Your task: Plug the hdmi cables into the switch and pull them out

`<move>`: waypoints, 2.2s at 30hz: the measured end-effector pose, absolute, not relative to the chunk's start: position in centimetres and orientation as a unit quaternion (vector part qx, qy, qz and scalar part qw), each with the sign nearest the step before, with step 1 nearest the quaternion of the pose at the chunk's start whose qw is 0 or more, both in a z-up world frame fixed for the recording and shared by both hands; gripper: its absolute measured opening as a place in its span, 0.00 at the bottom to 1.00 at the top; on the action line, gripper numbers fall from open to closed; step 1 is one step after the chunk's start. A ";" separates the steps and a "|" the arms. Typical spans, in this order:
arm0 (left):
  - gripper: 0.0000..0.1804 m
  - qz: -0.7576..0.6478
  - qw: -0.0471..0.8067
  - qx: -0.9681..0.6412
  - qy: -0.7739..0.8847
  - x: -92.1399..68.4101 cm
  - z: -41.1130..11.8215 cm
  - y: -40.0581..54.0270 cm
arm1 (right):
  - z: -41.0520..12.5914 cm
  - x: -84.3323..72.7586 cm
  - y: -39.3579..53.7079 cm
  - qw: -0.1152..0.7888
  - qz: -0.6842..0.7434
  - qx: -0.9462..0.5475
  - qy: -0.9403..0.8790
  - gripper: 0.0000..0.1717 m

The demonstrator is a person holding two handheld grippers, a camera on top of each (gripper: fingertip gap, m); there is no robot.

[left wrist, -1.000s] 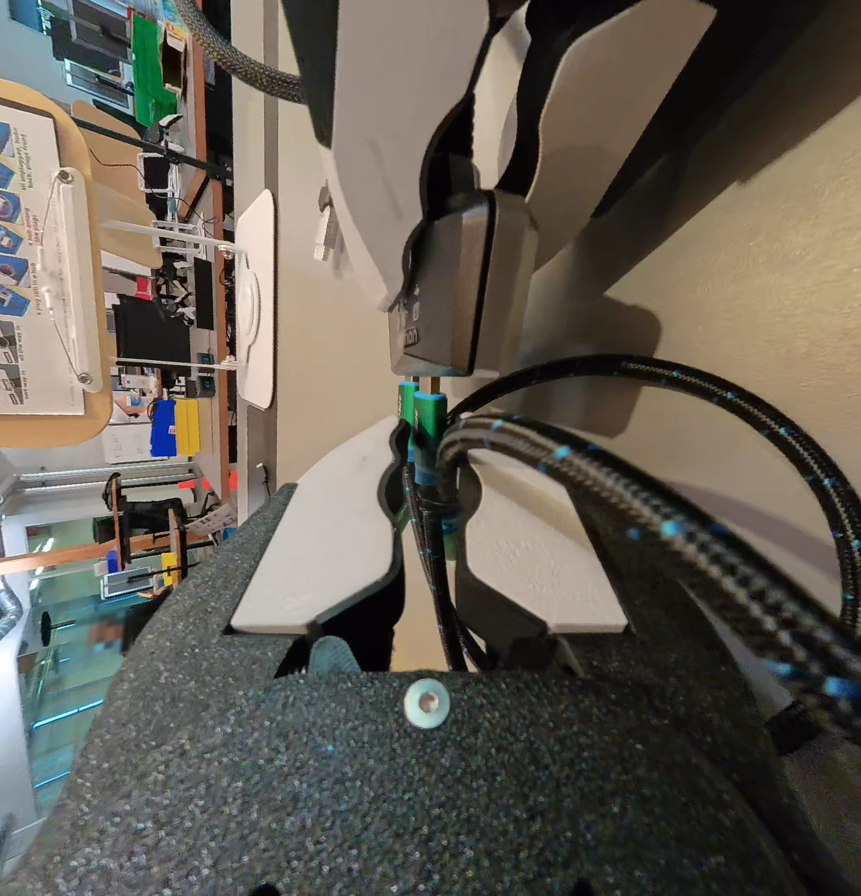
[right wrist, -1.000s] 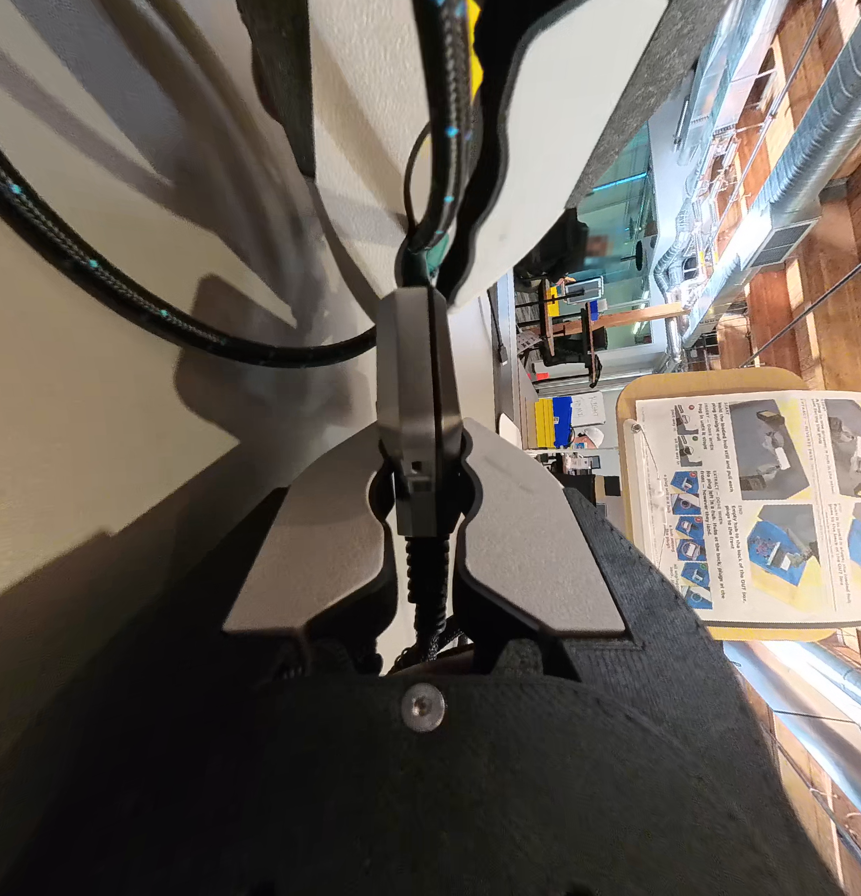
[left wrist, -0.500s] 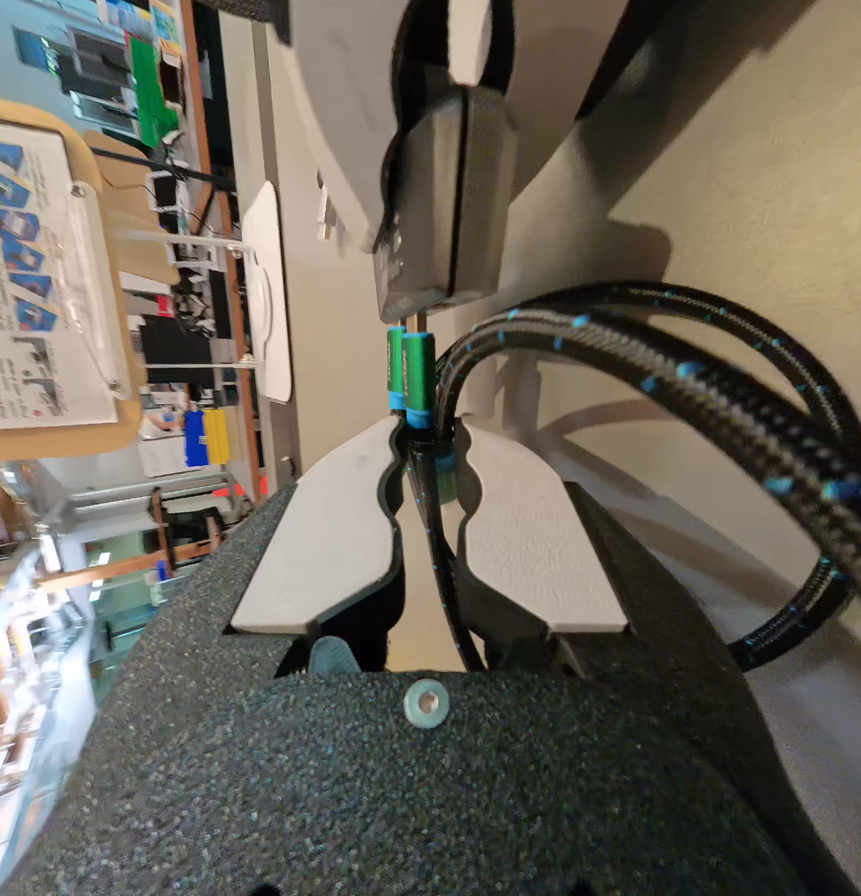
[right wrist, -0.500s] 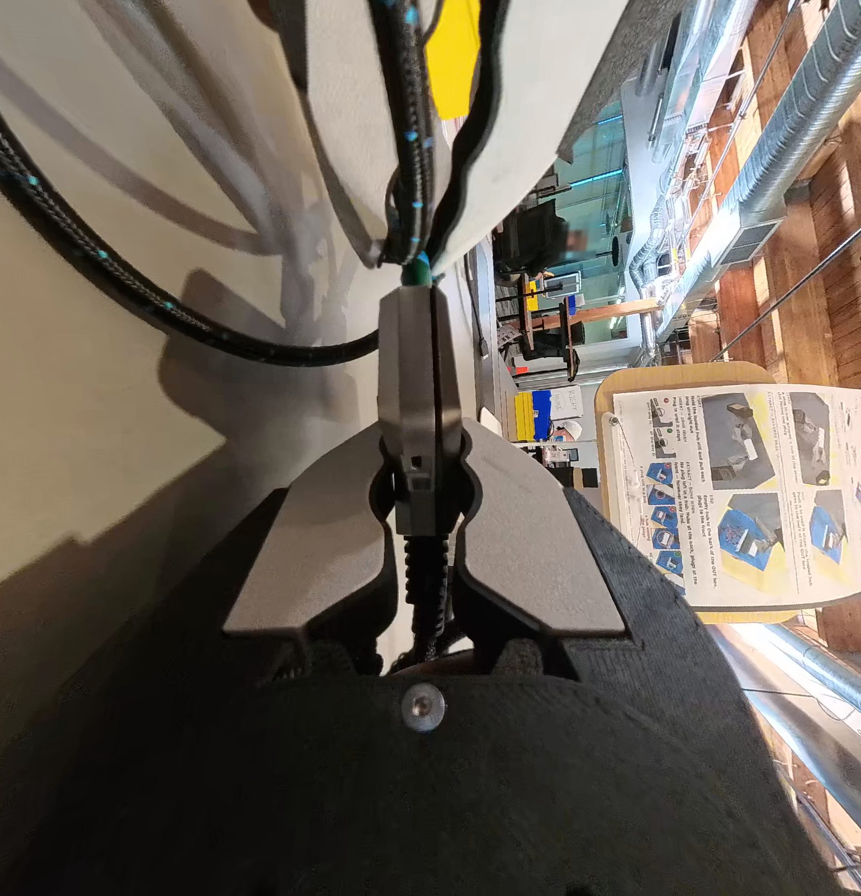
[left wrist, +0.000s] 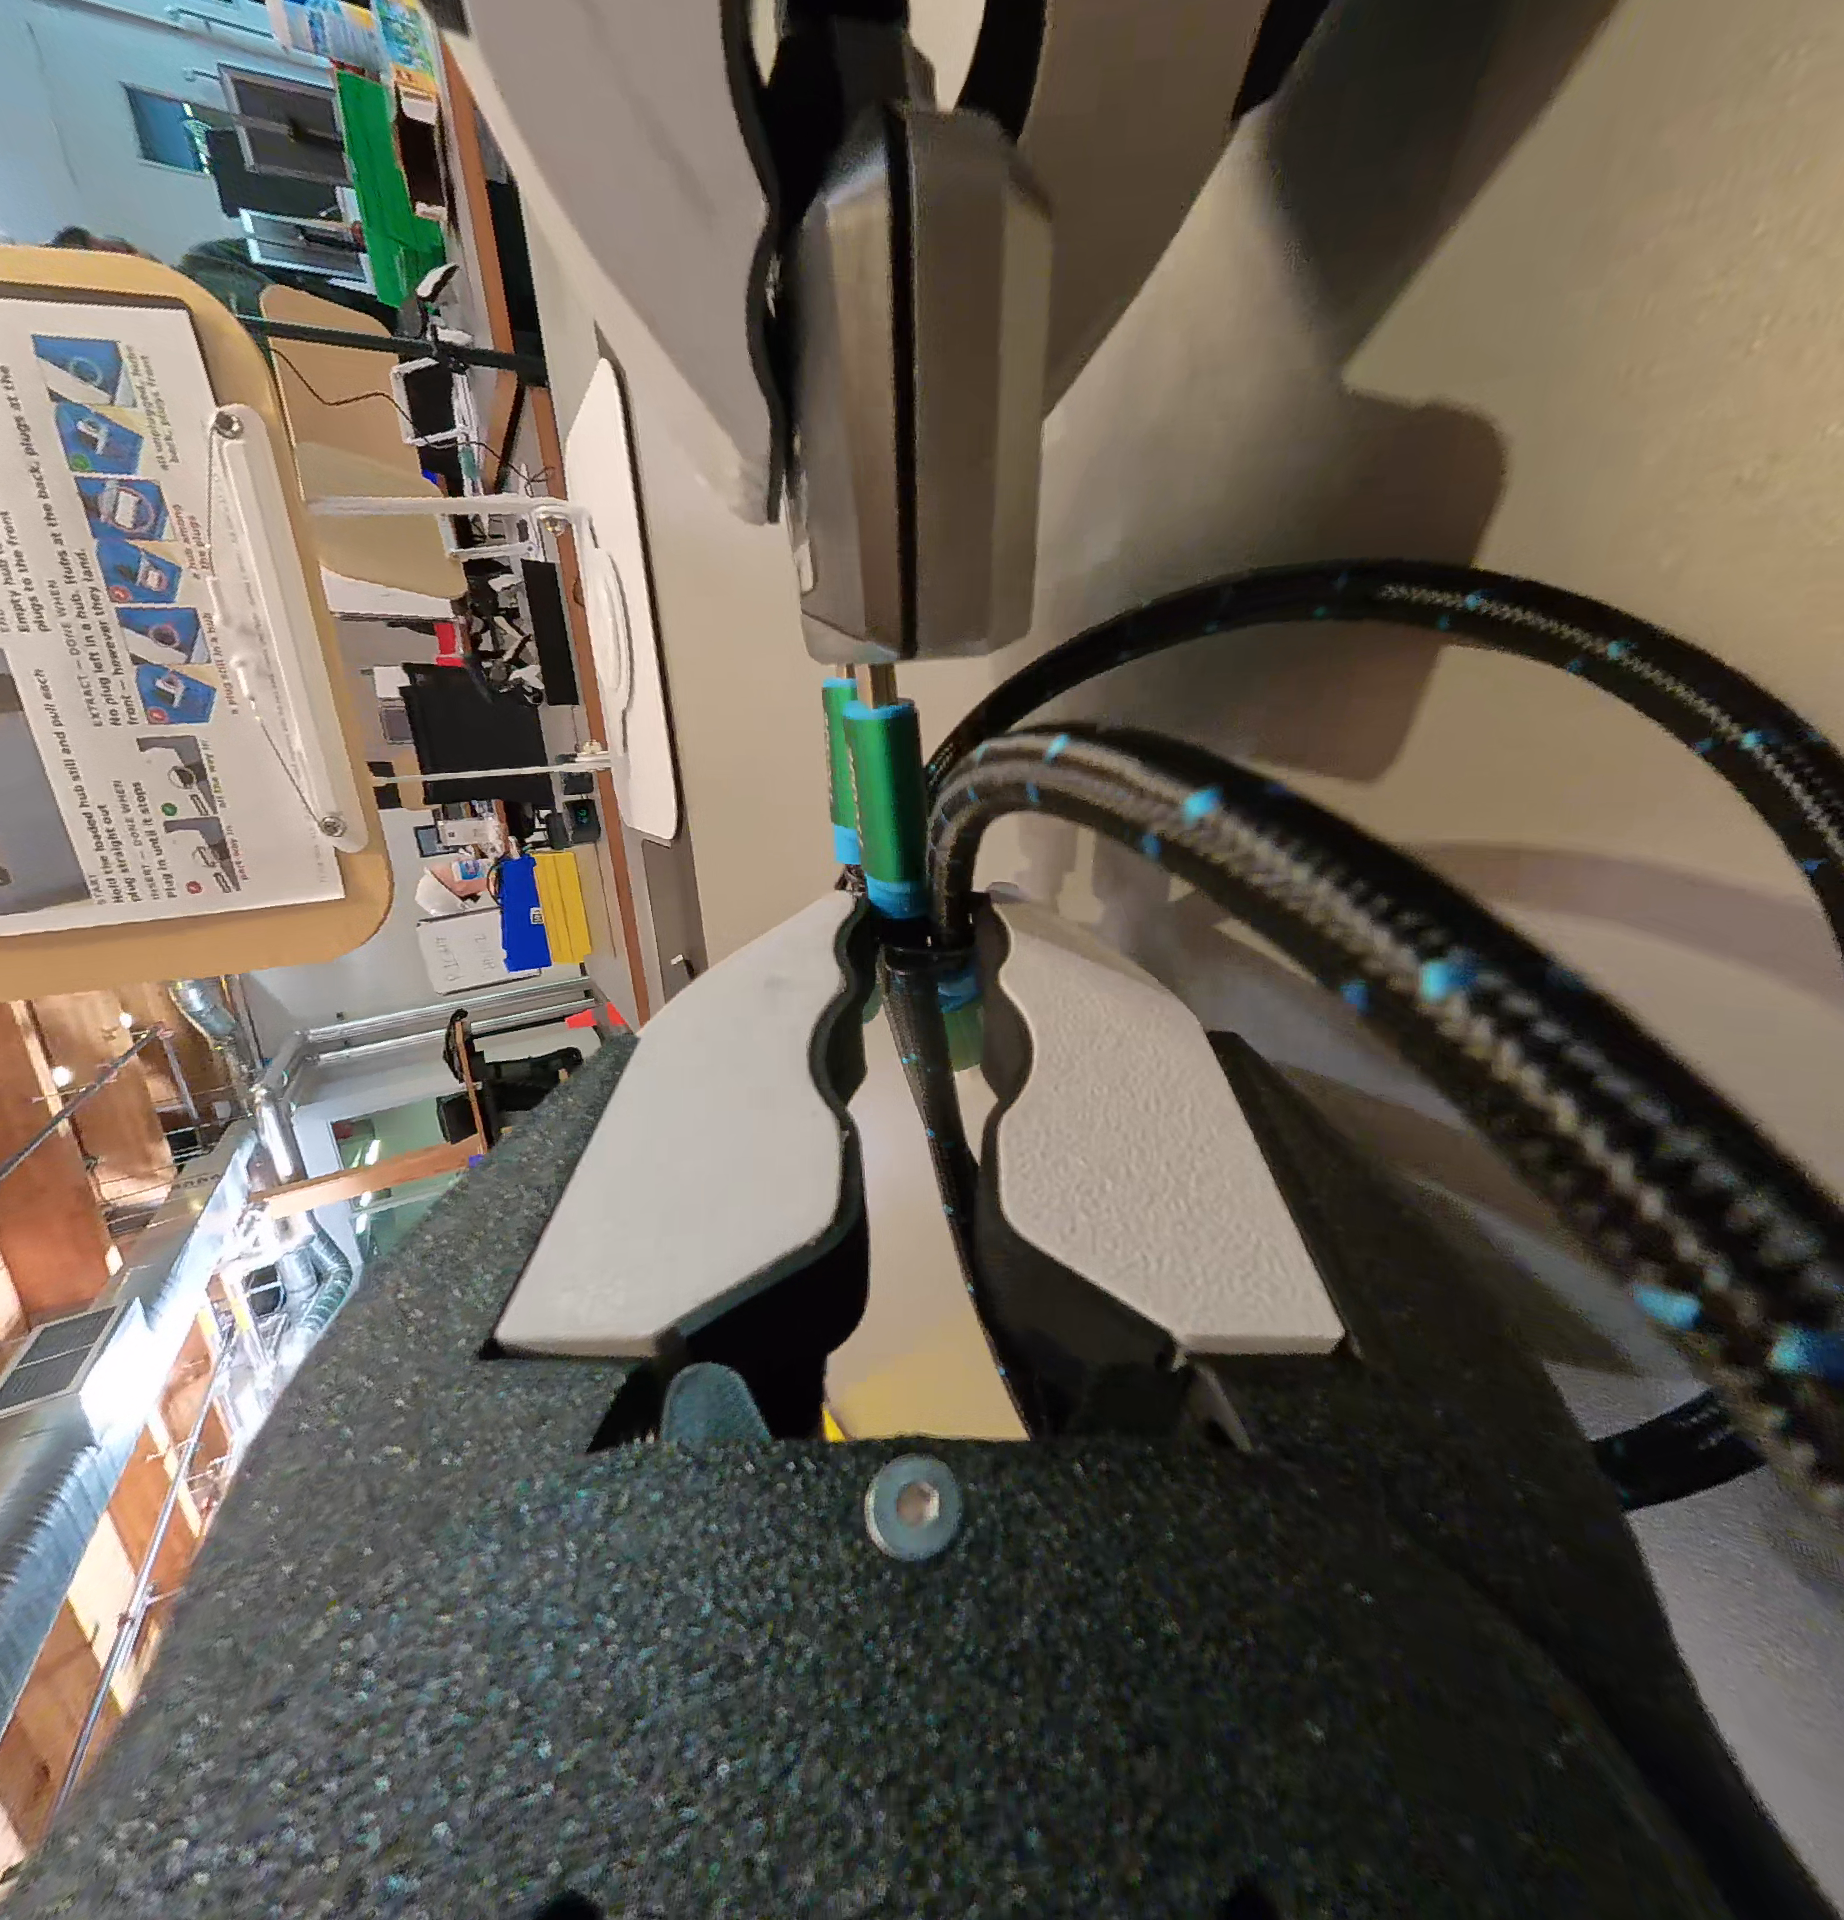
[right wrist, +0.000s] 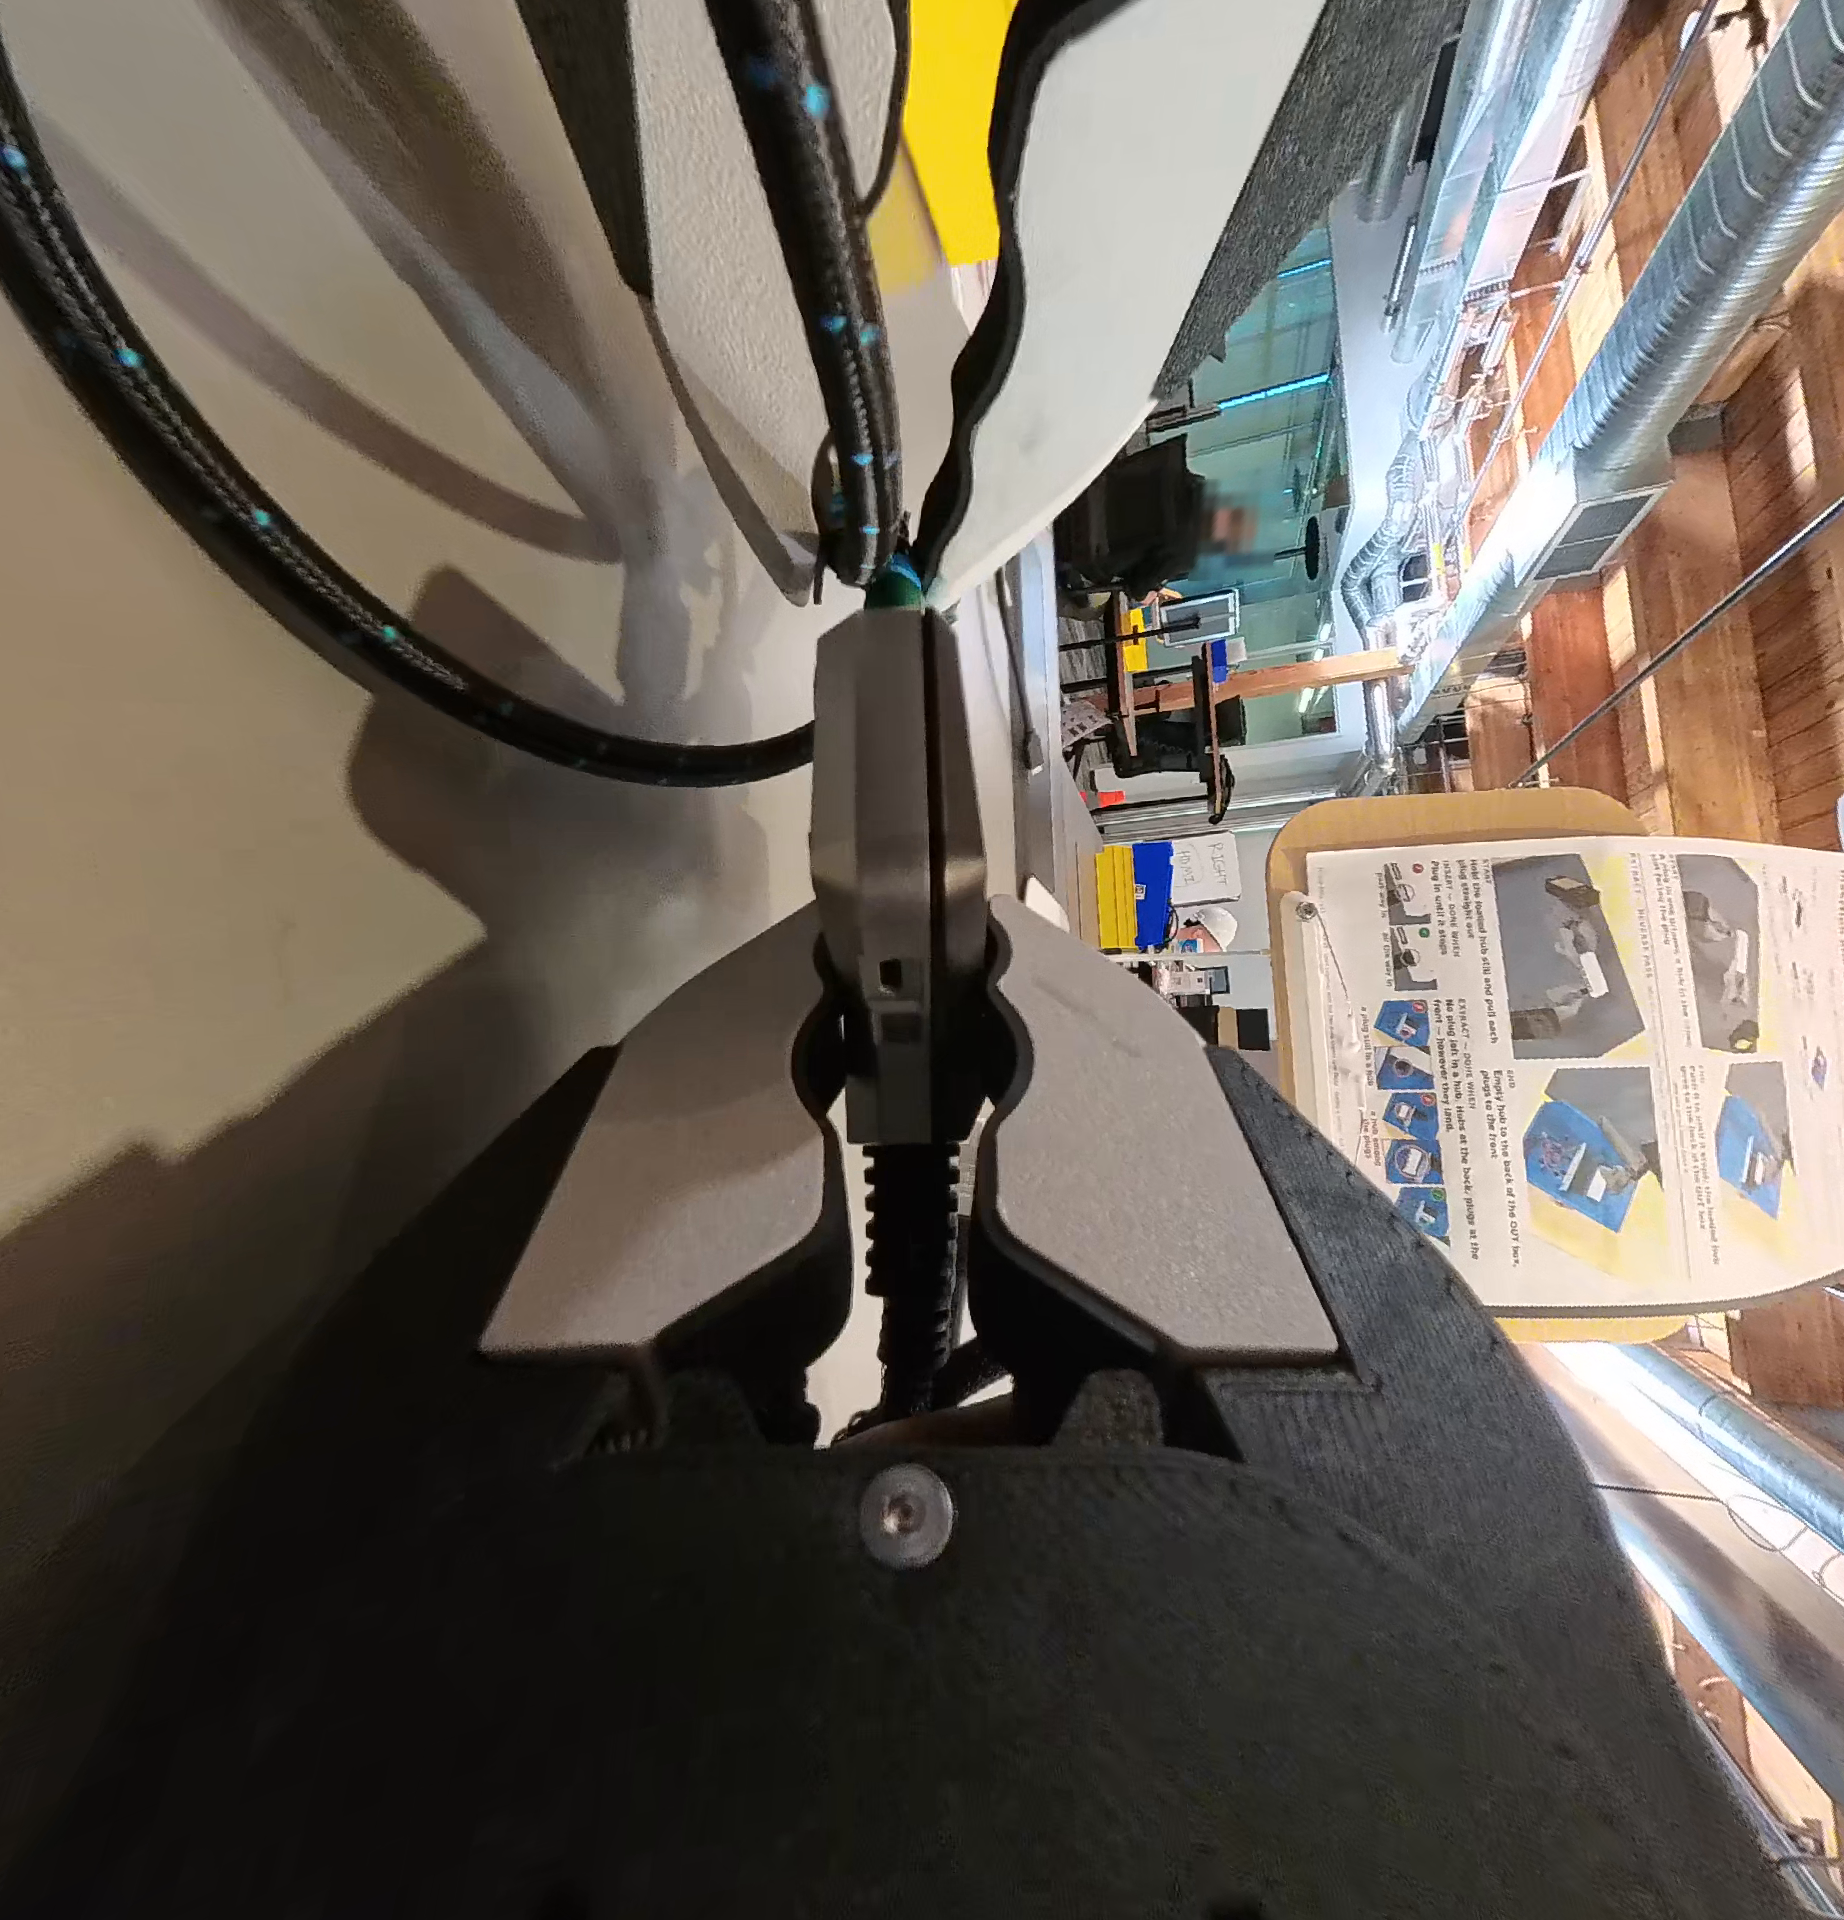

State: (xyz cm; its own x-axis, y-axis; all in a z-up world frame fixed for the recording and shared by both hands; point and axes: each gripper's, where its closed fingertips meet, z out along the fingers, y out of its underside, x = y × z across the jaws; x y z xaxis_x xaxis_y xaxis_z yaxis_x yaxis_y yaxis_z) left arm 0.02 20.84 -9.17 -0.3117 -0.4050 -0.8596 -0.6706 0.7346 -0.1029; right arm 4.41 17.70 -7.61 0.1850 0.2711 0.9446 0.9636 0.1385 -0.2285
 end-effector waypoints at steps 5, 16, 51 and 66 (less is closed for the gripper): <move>0.09 0.155 0.475 -0.325 0.803 0.0 -9.3 20.6 | -7.8 4.4 17.6 0.519 -0.325 -0.573 -0.545 0.12; 0.08 0.163 0.473 -0.335 0.798 0.2 -9.3 20.4 | -7.8 4.4 17.8 0.514 -0.333 -0.583 -0.535 0.11; 0.15 0.016 0.493 -0.378 0.783 1.2 -8.1 18.9 | -8.2 6.0 17.8 0.488 -0.345 -0.559 -0.574 0.13; 0.14 -0.118 0.531 -0.441 0.713 1.0 -4.6 20.1 | -9.5 9.2 14.6 0.448 -0.259 -0.634 -0.575 0.33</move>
